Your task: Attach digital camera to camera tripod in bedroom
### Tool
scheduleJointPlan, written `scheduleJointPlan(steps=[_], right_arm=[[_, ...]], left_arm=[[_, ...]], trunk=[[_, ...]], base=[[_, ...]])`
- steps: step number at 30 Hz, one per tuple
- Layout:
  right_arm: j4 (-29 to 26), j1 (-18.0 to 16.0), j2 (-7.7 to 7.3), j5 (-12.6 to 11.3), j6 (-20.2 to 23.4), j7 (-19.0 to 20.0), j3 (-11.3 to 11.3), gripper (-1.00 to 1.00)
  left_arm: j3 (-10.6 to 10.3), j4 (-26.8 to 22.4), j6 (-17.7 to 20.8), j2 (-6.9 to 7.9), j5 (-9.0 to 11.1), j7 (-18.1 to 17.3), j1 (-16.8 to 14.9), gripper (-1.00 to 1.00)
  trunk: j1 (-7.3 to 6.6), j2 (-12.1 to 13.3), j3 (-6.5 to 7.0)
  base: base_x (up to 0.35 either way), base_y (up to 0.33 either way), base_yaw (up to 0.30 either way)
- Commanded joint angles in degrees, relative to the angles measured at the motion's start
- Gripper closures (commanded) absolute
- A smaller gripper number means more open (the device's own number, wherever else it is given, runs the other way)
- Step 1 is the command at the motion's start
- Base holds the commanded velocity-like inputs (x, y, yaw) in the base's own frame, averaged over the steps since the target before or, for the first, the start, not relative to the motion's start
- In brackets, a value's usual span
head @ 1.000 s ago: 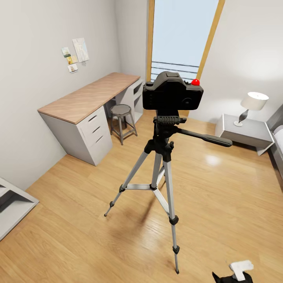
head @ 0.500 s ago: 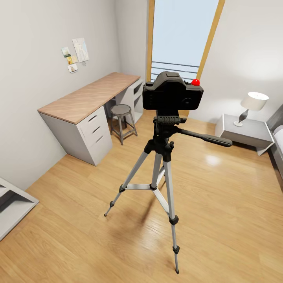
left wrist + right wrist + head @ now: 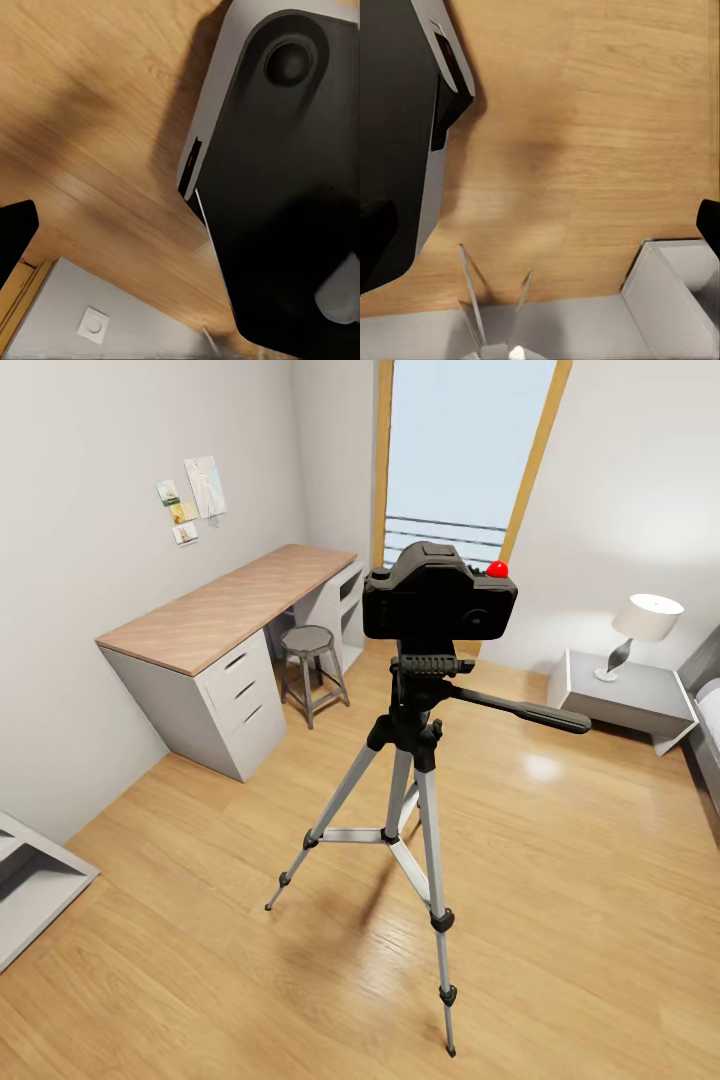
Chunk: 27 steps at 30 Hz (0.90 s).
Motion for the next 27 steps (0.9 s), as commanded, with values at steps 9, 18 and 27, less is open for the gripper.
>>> scheduleJointPlan(steps=[9,18,27], right_arm=[[4.10,0.01,0.17,0.49,-4.18,-2.65,-0.46,-1.00],[4.67,0.02,0.11,0.67,-4.65,-2.50,-0.40,-1.00],[4.67,0.02,-0.03,0.94,-4.96,-2.42,-0.37,-1.00]], left_arm=[[-0.51,-0.02,0.12,-1.64,0.40,-0.13,1.04,-1.00],[-0.59,0.02,0.12,-2.02,0.32,-0.12,1.21,-1.00],[-0.65,-0.04,-0.30,-1.91,0.30,-0.15,1.23,-1.00]], trunk=[[0.02,-0.05,-0.05],[0.02,-0.05,-0.05],[0.02,-0.05,-0.05]], base=[[0.000,0.000,0.000],[0.000,0.000,0.000],[0.000,0.000,0.000]])
